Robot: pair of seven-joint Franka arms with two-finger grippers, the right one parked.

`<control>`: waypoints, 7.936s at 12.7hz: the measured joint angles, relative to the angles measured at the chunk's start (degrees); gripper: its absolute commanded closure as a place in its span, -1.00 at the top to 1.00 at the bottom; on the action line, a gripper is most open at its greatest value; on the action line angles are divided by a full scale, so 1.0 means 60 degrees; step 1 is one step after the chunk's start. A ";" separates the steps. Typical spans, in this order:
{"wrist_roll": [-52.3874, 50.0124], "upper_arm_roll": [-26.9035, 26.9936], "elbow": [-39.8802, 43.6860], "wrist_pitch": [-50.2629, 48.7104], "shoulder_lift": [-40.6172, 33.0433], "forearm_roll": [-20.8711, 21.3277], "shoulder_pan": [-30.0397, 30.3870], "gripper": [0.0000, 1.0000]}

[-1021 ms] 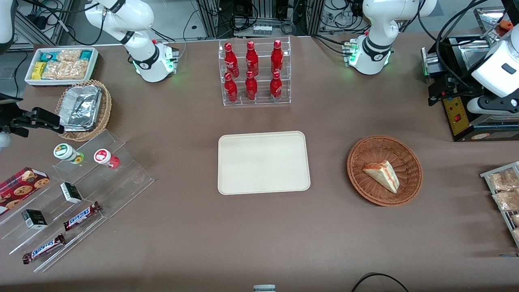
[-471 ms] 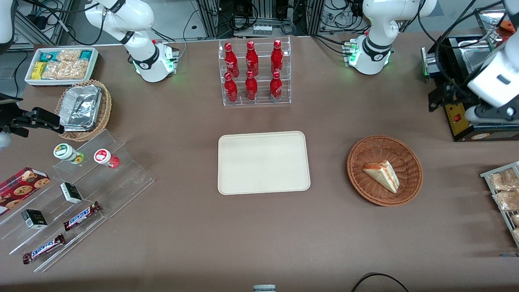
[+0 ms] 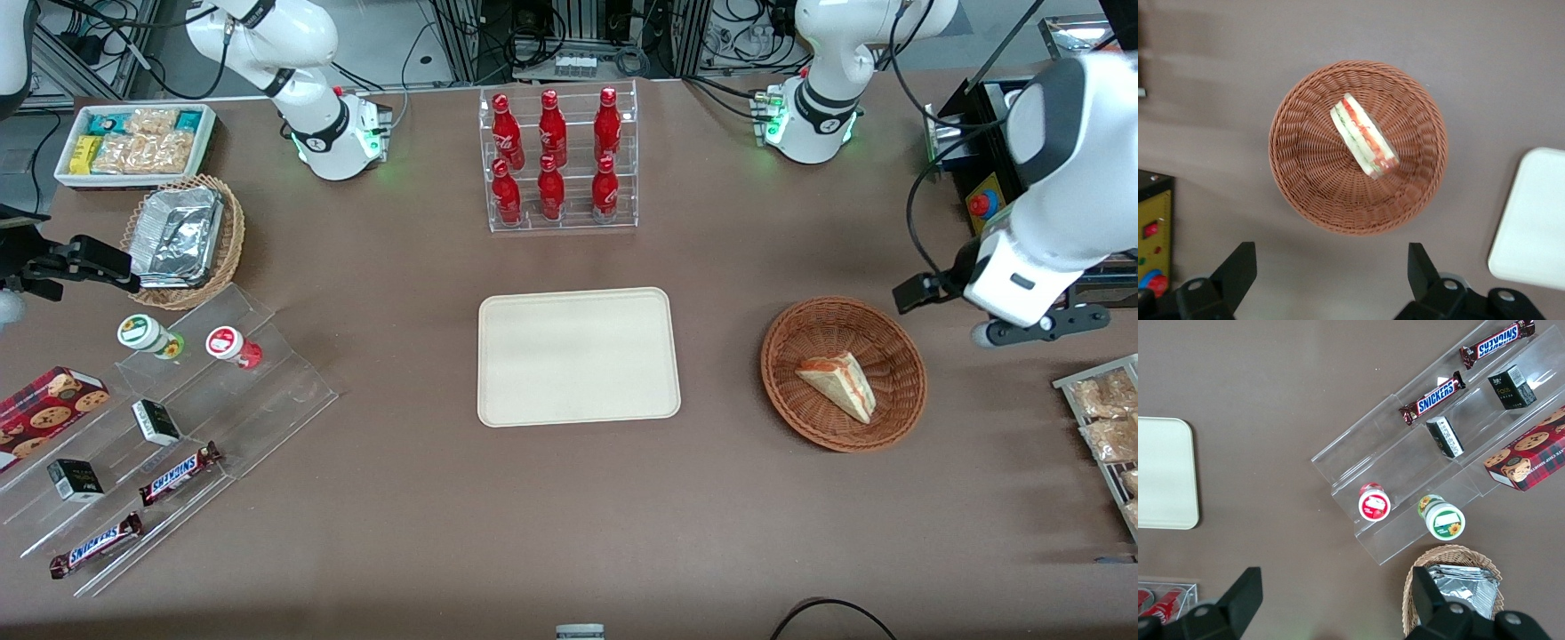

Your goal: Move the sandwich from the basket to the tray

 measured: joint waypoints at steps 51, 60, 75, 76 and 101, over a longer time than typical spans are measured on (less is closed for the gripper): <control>-0.5837 -0.0175 0.1992 -0.1088 0.0676 -0.0400 -0.3013 -1.00; -0.5921 -0.0209 0.2320 -0.0995 0.1119 -0.0441 -0.5751 -1.00; -0.5824 -0.0187 0.3602 0.2515 0.5563 0.0598 -0.7221 -1.00; -0.5794 -0.0183 0.3601 0.2561 0.5716 0.0640 -0.7230 -1.00; -0.6783 0.0805 0.4108 -0.0188 0.3398 0.0756 -0.6796 0.98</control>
